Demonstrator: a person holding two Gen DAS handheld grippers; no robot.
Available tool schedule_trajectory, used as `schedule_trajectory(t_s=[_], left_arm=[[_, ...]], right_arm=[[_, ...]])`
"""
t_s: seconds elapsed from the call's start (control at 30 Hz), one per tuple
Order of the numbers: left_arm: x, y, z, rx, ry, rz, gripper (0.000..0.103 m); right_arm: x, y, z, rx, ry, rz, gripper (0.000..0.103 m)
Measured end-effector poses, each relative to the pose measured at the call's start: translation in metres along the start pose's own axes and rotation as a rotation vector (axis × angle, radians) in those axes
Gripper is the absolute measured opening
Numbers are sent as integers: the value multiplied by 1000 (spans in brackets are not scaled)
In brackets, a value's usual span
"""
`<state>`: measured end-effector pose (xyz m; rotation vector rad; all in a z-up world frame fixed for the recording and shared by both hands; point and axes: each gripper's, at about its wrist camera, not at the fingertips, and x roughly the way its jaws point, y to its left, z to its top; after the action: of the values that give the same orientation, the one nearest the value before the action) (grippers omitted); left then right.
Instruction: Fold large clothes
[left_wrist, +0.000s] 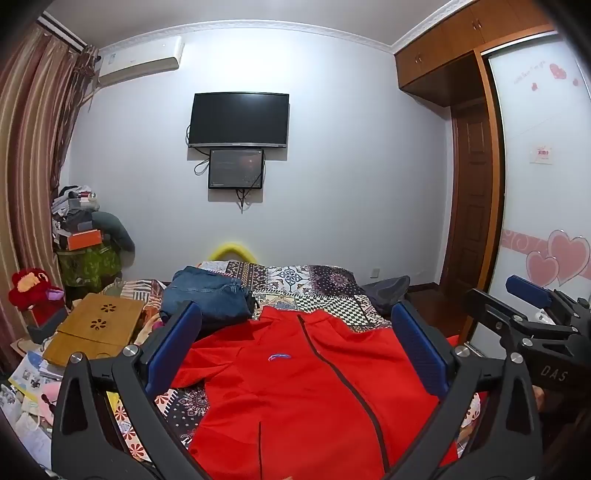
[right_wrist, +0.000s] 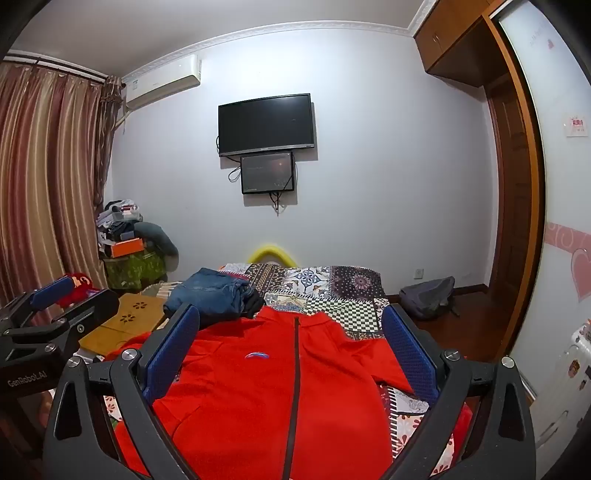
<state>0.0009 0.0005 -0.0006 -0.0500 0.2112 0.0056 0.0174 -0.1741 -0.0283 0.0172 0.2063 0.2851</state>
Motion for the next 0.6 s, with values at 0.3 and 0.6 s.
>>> schedule_trajectory(t_s=[0.3, 0.6], left_arm=[[0, 7, 0, -11, 14, -4, 103], [5, 7, -1, -25, 23, -8, 103]], right_arm=[[2, -2, -6, 0, 2, -1, 98], [3, -1, -1, -9, 16, -1, 98]])
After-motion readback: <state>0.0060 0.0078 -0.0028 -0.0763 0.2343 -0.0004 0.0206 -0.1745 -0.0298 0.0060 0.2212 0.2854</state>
